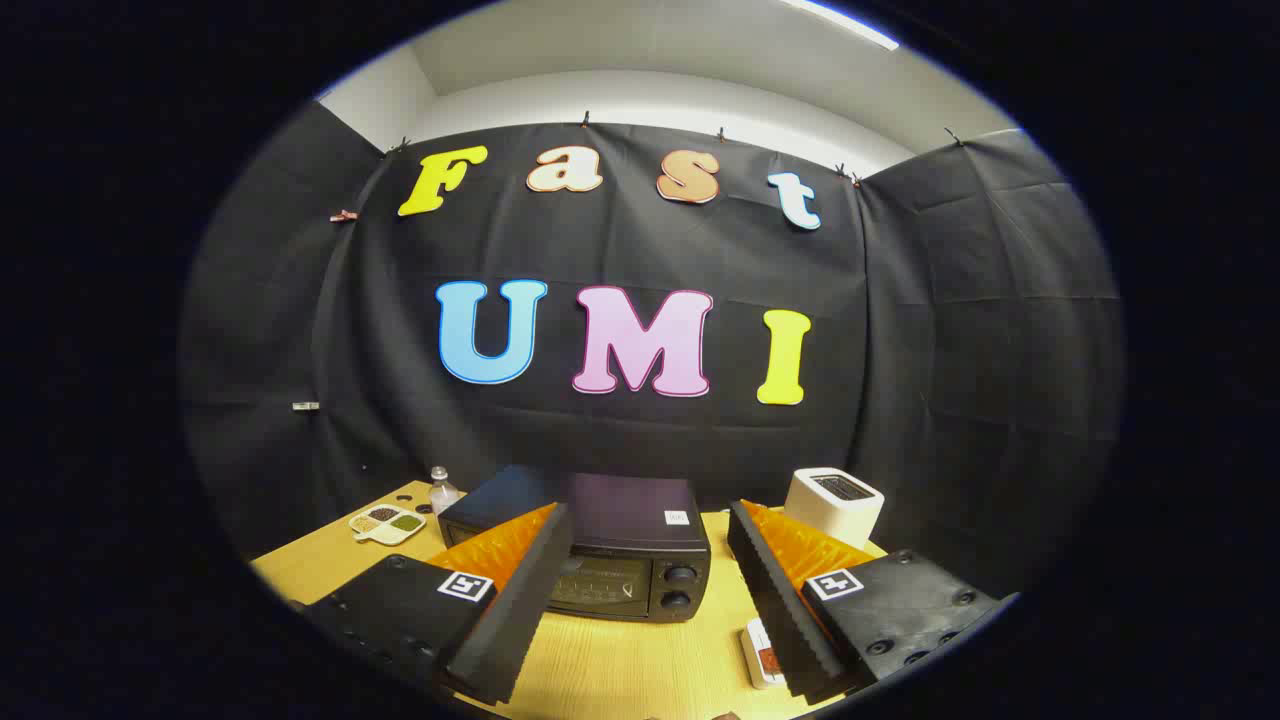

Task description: Open the toaster oven, put the food inside, and close the toaster oven door.

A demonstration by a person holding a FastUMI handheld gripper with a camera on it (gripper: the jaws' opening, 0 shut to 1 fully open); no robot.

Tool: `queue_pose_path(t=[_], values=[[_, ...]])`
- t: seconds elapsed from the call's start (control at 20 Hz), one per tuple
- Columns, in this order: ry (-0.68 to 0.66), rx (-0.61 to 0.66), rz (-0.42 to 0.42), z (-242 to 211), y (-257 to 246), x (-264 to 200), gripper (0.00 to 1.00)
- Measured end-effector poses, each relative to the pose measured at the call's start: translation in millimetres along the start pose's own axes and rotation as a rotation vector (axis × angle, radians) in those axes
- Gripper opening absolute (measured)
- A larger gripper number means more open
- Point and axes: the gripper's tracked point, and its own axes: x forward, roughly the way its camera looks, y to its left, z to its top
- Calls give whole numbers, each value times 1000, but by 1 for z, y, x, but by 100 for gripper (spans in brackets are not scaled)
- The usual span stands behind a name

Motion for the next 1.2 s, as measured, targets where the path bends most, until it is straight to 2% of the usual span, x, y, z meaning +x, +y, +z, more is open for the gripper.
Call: queue_pose_path(t=[1.2], values=[[91,20,46,-26,49,13,97]])
